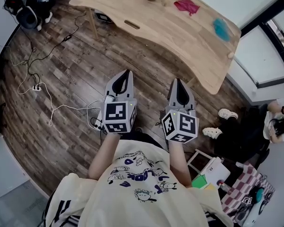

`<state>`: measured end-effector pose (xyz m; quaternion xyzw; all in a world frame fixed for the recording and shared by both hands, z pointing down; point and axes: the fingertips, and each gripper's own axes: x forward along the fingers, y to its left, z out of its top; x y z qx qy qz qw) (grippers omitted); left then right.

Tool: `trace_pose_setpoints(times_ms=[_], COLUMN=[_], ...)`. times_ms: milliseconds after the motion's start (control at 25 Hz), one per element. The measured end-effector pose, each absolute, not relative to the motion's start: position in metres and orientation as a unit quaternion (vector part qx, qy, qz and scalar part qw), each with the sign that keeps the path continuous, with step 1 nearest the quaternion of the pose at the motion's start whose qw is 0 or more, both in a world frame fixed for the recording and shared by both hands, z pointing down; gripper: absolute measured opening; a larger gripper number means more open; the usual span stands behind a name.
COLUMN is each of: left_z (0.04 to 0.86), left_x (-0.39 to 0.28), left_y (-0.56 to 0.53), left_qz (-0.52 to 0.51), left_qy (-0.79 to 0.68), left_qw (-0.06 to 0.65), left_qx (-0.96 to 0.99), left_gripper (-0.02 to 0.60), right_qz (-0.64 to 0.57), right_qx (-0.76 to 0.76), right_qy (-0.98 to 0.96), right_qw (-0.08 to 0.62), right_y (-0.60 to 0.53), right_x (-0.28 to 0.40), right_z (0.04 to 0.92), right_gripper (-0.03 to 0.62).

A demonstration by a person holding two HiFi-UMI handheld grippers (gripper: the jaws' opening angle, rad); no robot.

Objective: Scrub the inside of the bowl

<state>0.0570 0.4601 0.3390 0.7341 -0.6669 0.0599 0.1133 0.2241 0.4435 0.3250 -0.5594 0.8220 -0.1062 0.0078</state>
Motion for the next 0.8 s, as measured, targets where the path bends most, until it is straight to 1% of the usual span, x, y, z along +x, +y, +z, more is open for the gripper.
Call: trace_pose_setpoints(times_ms=[360,800], left_z=[0.337,0.328], left_x=[0.031,-0.029], left_y=[0.381,0.281], left_qz=[0.048,0.043], left_qy=[-0.653,-0.645], left_qw=[0.126,0.121], left_qx=[0.745,0.753], left_gripper=[0.027,0.026], right_qz=[-0.105,-0.098], right_qx=[-0.572,-0.581], right_qy=[0.813,0.808], right_qw=[0.003,-0.005], right_y=[0.37,0.277], right_x=[0.198,0.14], right_z=[0.323,0.317], right_gripper=[-0.003,-0.003])
